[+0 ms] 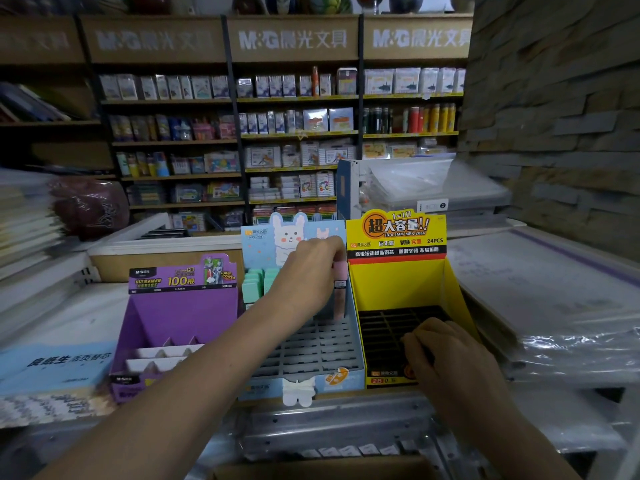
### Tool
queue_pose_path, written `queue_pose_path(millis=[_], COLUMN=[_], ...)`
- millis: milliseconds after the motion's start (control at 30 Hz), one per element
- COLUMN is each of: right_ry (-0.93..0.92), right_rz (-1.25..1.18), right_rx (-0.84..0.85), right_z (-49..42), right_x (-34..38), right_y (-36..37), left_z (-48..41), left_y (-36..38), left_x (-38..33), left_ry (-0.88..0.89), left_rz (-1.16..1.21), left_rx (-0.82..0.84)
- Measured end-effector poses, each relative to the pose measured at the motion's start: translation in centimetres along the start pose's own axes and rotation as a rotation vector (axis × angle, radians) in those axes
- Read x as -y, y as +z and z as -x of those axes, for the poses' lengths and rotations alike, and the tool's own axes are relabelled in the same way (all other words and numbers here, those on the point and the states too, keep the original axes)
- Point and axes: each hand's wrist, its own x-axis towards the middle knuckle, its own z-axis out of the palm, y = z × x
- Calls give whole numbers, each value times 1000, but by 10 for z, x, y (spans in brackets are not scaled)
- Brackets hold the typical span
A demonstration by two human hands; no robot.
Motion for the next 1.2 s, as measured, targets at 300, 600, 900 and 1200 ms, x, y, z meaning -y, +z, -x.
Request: queue_pose_path(millis=[300, 600, 900, 1200], right_ry=[-14, -4, -112, 140], right_rz=[25, 13, -412, -460], right_rx=[25, 34, -133, 274], right_z=[0, -2, 20, 109], right_x=[1, 0, 34, 29], right_y=[-1, -2, -22, 69], left_z=[1, 27, 117, 235], left_y=[9, -4, -25, 39], left_x=[-1, -8, -8, 40], left_ry=[15, 28, -17, -334], left_rz=[-249, -65, 222, 394], left_rx=[-35, -135, -236, -44])
